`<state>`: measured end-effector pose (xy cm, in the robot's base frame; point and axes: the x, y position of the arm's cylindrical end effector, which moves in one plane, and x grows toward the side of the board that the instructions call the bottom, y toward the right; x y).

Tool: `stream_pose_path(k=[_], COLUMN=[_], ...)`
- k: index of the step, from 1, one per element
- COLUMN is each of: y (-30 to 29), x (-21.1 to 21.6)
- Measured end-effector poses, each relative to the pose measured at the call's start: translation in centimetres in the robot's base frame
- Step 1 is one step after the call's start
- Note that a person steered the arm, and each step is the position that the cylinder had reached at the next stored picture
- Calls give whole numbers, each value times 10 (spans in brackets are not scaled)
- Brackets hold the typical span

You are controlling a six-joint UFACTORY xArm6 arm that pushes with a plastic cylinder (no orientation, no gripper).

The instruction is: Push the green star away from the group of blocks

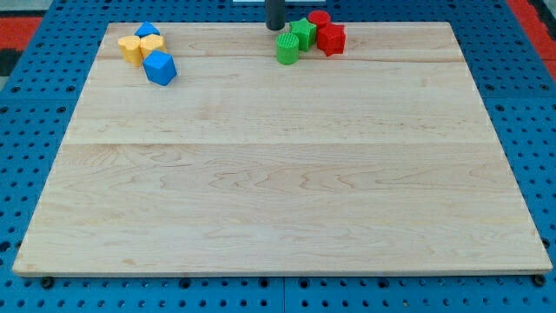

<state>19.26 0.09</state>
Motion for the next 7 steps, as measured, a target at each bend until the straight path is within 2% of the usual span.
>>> stream_pose_path(k=[7], y=[40], x=[1])
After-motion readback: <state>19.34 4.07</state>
